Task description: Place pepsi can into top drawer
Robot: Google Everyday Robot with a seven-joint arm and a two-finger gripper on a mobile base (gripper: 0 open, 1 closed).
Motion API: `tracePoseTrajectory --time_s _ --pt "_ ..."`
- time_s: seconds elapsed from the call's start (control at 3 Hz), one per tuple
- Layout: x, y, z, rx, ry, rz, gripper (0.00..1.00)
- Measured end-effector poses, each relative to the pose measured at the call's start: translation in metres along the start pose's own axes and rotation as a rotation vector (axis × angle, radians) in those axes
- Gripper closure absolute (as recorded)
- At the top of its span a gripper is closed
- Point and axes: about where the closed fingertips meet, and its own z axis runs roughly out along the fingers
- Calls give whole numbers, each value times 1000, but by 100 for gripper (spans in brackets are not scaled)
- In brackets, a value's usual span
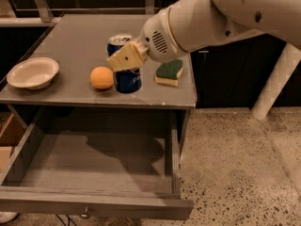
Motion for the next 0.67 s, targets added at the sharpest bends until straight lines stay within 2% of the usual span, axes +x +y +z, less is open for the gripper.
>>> tracePoseTrajectory --time_s 0.67 --pt "8 2 -2 22 -6 3 100"
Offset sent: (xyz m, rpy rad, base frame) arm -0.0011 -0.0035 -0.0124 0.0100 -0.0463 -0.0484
